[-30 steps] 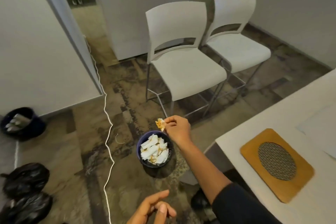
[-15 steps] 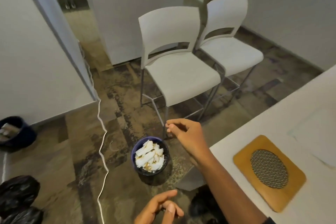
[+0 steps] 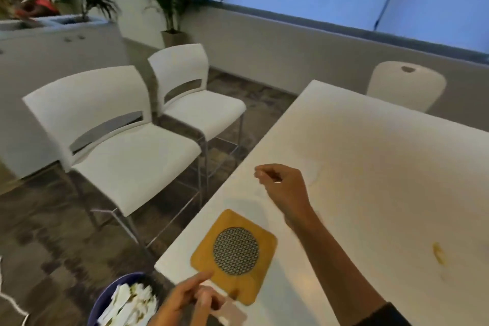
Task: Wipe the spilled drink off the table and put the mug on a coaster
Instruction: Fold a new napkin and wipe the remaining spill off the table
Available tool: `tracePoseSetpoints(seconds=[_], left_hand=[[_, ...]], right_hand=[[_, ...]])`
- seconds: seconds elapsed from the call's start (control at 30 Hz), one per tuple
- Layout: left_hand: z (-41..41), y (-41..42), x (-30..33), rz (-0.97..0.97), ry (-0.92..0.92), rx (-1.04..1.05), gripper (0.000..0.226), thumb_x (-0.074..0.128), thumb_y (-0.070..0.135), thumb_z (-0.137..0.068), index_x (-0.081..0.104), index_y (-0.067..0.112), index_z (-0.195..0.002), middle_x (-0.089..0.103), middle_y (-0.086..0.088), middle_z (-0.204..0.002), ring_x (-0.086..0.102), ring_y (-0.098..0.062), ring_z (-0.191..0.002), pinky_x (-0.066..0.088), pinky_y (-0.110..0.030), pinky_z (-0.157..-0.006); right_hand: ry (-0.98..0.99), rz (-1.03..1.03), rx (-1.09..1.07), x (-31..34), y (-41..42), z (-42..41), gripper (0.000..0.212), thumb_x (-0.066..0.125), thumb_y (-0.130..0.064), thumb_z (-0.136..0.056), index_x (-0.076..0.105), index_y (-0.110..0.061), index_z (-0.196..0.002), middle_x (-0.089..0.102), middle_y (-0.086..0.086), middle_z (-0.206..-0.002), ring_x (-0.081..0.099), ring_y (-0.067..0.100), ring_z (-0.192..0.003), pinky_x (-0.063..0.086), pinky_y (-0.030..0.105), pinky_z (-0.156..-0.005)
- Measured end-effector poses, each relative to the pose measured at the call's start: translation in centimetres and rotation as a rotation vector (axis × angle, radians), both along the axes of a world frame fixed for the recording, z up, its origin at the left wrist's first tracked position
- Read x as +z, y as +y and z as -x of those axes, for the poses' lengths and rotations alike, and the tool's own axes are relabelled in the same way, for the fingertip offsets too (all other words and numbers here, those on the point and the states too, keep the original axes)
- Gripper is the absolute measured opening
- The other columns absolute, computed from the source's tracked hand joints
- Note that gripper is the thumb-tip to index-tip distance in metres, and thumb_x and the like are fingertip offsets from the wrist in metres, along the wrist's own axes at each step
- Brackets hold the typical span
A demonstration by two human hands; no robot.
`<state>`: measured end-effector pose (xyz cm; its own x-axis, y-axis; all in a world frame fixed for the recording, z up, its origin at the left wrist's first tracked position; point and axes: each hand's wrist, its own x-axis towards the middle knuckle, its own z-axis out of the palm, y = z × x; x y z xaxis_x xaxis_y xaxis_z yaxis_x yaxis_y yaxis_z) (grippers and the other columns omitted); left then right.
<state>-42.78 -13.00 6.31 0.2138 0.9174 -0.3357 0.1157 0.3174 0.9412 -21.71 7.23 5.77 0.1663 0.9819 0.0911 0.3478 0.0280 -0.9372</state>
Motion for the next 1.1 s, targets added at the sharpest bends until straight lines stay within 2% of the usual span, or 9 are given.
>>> tracePoseSetpoints(seconds=[0.1, 0.23, 0.43, 0.57, 0.7, 0.8, 0.87, 1.0, 1.1], left_hand=[[-3.9, 2.6, -1.2, -0.338, 0.183, 0.329, 0.030, 0.068, 0.020, -0.090, 0.071, 0.033, -0.117, 0.079, 0.004, -0.091, 0.075, -0.007, -0.086, 0.058, -0.016, -0.079], [-7.2, 12.0, -0.7, -0.417, 0.410, 0.098, 0.035, 0.066, 0.049, -0.090, 0.056, 0.049, -0.124, 0.068, 0.029, -0.107, 0.065, 0.006, -0.101, 0.054, -0.014, -0.082], [-12.7, 25.8, -2.7, -0.383, 0.708, -0.012, 0.058, 0.066, 0.045, -0.092, 0.050, 0.018, -0.141, 0.054, -0.007, -0.144, 0.053, -0.026, -0.132, 0.046, -0.044, -0.110], [-14.6, 30.6, -4.8, -0.285, 0.810, -0.034, 0.064, 0.063, 0.045, -0.093, 0.048, 0.010, -0.143, 0.054, -0.012, -0.147, 0.051, -0.031, -0.136, 0.040, -0.042, -0.115], [-15.6, 32.4, -6.0, -0.284, 0.816, -0.027, 0.058, 0.067, 0.042, -0.091, 0.052, 0.010, -0.138, 0.060, -0.009, -0.142, 0.058, -0.029, -0.129, 0.043, -0.036, -0.109], [-16.0, 32.6, -6.3, -0.298, 0.832, -0.028, 0.047, 0.070, 0.039, -0.091, 0.060, 0.012, -0.128, 0.066, -0.008, -0.132, 0.064, -0.027, -0.117, 0.048, -0.035, -0.102], [-16.2, 32.0, -6.0, -0.331, 0.837, -0.003, 0.035, 0.071, 0.036, -0.090, 0.069, 0.012, -0.116, 0.072, -0.007, -0.117, 0.067, -0.024, -0.102, 0.049, -0.033, -0.093], [-16.3, 29.6, -4.7, -0.343, 0.705, 0.060, 0.013, 0.073, 0.032, -0.089, 0.068, 0.023, -0.082, 0.067, 0.007, -0.080, 0.068, -0.022, -0.087, 0.048, -0.028, -0.076], [-16.7, 27.3, -3.1, -0.304, 0.573, 0.072, 0.016, 0.075, 0.033, -0.089, 0.064, 0.029, -0.077, 0.066, 0.009, -0.082, 0.065, -0.015, -0.082, 0.054, -0.029, -0.075]], right_hand=[[-0.034, 0.079, -0.189, -1.0, 1.7, -6.1, 0.013, 0.076, -0.013, -0.092, 0.085, -0.018, -0.101, 0.082, -0.002, -0.100, 0.075, 0.013, -0.091, 0.061, 0.033, -0.086], [-0.048, 0.203, -0.366, -3.0, 3.2, -11.8, 0.025, 0.076, -0.019, -0.089, 0.076, -0.016, -0.113, 0.076, -0.001, -0.104, 0.068, 0.015, -0.090, 0.051, 0.026, -0.079], [0.179, 0.395, -0.372, -5.8, 5.7, -14.2, 0.059, 0.082, -0.020, -0.086, 0.056, -0.005, -0.137, 0.067, 0.017, -0.130, 0.072, 0.036, -0.113, 0.059, 0.049, -0.102], [0.328, 0.397, -0.369, -6.0, 6.9, -13.4, 0.051, 0.083, -0.009, -0.079, 0.061, -0.002, -0.124, 0.067, 0.016, -0.120, 0.076, 0.037, -0.102, 0.062, 0.052, -0.095], [0.216, 0.399, -0.355, -6.0, 7.4, -12.1, 0.022, 0.084, -0.012, -0.073, 0.065, -0.003, -0.081, 0.069, 0.010, -0.074, 0.079, 0.033, -0.077, 0.067, 0.048, -0.080], [0.109, 0.384, -0.331, -6.0, 7.2, -11.3, 0.037, 0.089, -0.021, -0.071, 0.069, -0.001, -0.095, 0.069, 0.007, -0.081, 0.076, 0.030, -0.082, 0.065, 0.037, -0.073], [0.107, 0.376, -0.320, -6.0, 6.7, -11.3, 0.043, 0.091, -0.019, -0.071, 0.063, -0.008, -0.102, 0.070, 0.008, -0.093, 0.076, 0.031, -0.087, 0.066, 0.042, -0.077], [0.149, 0.380, -0.307, -5.2, 4.6, -12.9, 0.032, 0.089, -0.012, -0.073, 0.062, -0.016, -0.089, 0.073, 0.007, -0.091, 0.077, 0.031, -0.079, 0.068, 0.043, -0.069], [0.328, 0.353, -0.247, -4.1, 1.9, -14.9, 0.033, 0.087, -0.005, -0.079, 0.068, -0.011, -0.106, 0.073, 0.006, -0.093, 0.075, 0.026, -0.084, 0.068, 0.041, -0.072]])
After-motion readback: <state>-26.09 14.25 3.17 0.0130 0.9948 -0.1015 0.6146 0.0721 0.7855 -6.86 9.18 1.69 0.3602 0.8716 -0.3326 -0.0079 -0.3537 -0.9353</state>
